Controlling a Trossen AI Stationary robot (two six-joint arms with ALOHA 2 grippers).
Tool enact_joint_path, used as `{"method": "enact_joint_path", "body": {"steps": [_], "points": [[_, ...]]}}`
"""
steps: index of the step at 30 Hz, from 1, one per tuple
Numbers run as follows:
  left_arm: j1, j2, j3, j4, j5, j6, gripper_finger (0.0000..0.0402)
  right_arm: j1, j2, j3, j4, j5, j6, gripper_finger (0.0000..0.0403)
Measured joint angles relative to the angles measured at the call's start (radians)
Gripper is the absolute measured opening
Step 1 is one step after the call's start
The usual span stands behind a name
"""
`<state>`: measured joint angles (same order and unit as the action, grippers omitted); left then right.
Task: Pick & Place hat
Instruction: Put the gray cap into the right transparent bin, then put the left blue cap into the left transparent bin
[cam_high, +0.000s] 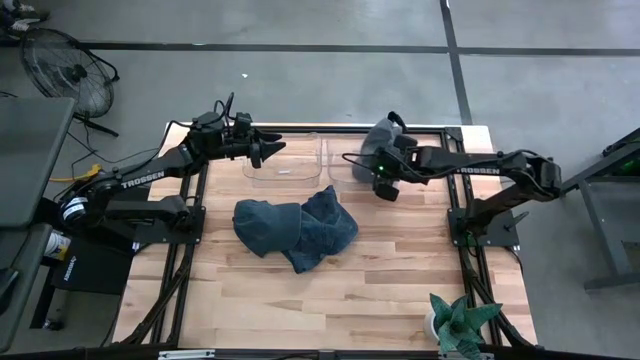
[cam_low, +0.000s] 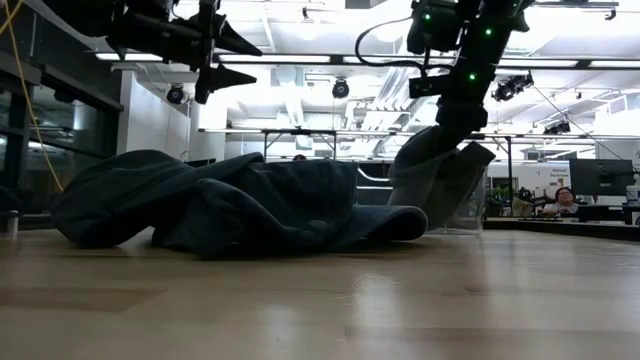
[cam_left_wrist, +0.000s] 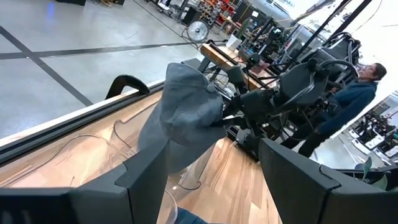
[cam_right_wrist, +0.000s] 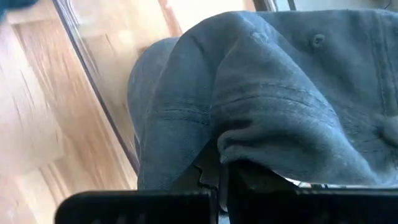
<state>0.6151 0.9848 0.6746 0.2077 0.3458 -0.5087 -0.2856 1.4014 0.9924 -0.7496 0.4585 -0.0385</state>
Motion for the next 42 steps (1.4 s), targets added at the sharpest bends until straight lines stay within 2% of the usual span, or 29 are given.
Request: {"method": "enact_joint_path", "body": {"steps": [8,11,15,22,26,34,42], "points": [[0.0,0.0,0.0,0.0,0.004,0.001,0.0243,0.0,-0.048,0.0,-0.035,-0.043,0.005,0.0002],[0.0,0.0,0.0,0.0,0.004,0.004,0.0243,-0.001,-0.079,0.0,-0.034,-0.07,0.005,0.0016],[0.0,0.0,0.0,0.0,0.008,0.007,0.0243,-0.009,-0.122,0.0,-0.037,-0.102,0.022,0.0059],[0.0,0.0,0.0,0.0,0.012,0.007,0.0243,-0.016,-0.181,0.001,-0.05,-0.116,0.106,0.0162],[0.0,0.0,0.0,-0.001,0.012,0.007,0.0243,-0.016,-0.213,0.001,-0.062,-0.148,0.152,0.0197],[0.0,0.0,0.0,-0.014,0.034,0.006,0.0243,-0.014,-0.286,0.001,-0.062,-0.204,0.224,0.0208],[0.0,-0.02,0.0,-0.117,0.039,0.001,0.0243,-0.014,-0.378,0.001,-0.059,-0.247,0.266,0.0209]]}}
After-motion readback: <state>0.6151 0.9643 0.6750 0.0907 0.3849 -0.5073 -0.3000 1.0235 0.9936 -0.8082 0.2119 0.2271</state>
